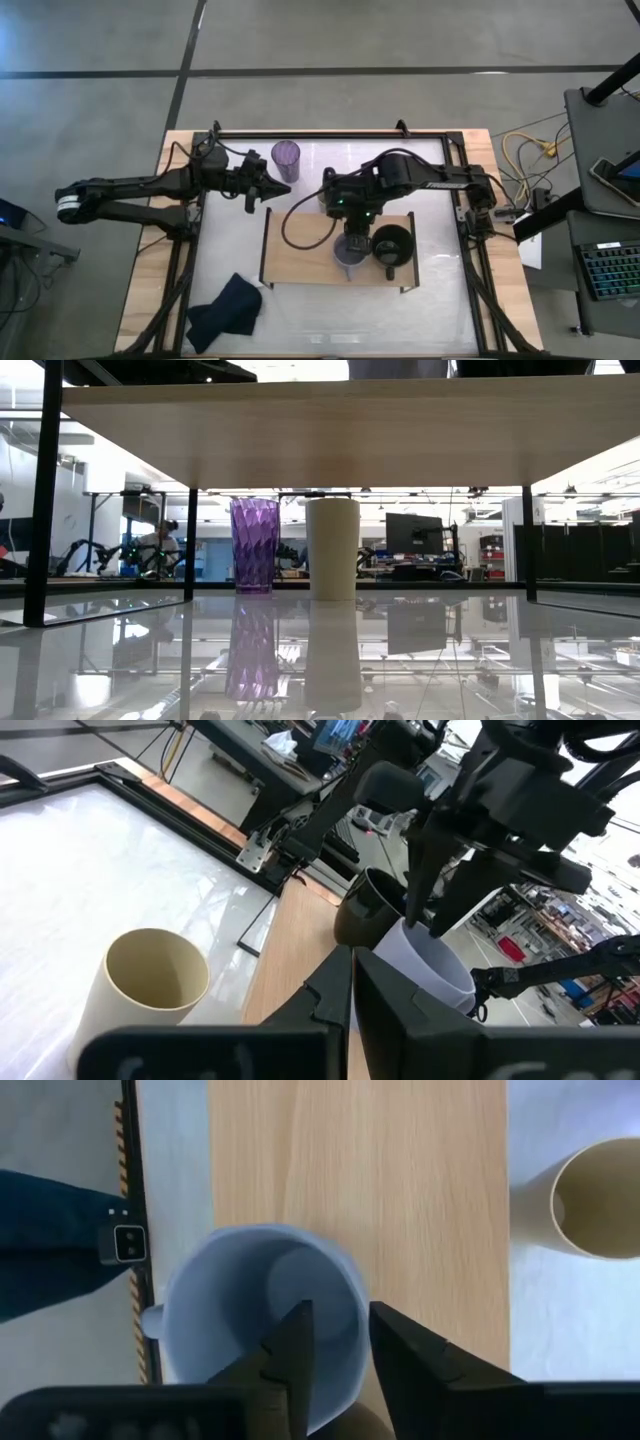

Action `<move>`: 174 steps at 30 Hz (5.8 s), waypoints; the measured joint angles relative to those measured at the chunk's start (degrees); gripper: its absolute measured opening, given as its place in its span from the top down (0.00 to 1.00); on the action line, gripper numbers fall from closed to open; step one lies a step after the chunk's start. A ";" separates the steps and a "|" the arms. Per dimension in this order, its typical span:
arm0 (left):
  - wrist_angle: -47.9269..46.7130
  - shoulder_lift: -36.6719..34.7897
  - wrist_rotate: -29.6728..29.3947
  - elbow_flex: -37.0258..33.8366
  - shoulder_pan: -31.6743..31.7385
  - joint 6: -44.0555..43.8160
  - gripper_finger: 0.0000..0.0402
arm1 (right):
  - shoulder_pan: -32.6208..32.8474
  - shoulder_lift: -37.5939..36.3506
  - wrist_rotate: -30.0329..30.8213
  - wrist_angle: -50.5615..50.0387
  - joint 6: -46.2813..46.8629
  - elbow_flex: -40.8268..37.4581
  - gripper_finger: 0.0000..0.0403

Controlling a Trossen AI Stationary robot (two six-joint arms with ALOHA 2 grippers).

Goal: Stack small to large cups/mugs on shelf
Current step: Put the yellow cup on the shelf

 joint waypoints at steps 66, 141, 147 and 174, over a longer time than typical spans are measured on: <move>-0.24 -3.89 5.55 0.44 13.64 13.66 1.00 | -25.14 16.57 -3.21 0.85 -4.15 1.14 0.65; 1.44 -1.87 13.71 2.44 19.91 7.54 1.00 | -13.38 -5.16 1.31 9.82 -3.57 3.66 0.98; 1.98 1.07 28.49 5.12 18.72 1.95 1.00 | -11.04 -4.17 -0.42 9.86 -3.68 3.66 0.98; 0.63 6.49 21.35 5.31 0.84 5.67 1.00 | -8.52 0.66 -3.48 13.17 -2.60 3.62 0.98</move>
